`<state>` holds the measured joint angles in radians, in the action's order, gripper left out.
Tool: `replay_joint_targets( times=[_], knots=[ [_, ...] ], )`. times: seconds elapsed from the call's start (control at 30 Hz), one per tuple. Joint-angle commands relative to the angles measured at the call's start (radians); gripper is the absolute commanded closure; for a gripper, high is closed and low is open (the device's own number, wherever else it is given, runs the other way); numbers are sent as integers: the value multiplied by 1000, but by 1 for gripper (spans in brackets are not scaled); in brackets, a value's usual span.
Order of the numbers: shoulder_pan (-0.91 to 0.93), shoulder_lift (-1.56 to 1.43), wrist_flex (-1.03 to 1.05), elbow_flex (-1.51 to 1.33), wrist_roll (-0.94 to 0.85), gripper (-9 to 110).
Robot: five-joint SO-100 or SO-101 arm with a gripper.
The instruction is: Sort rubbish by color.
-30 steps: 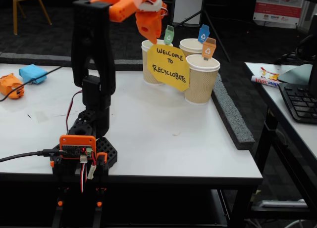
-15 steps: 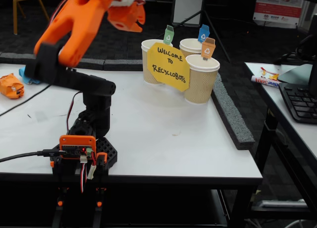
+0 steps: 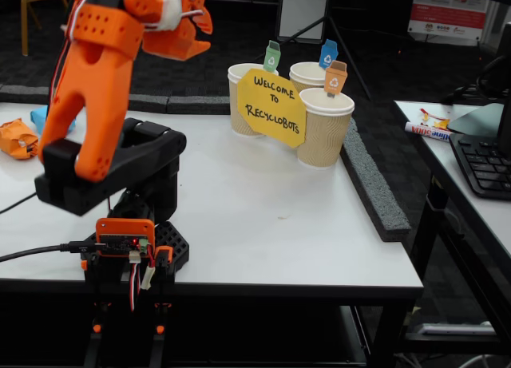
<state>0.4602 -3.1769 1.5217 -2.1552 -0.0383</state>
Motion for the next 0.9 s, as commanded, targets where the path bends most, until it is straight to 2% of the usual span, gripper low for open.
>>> replay_joint_targets(
  times=[0.0,0.53,0.87],
  knots=[
    [14,-43,0,2,-20,101],
    [-11,-48,-3,-29,-20,101],
    [-196,-46,-34,-51,-20,101]
  ],
)
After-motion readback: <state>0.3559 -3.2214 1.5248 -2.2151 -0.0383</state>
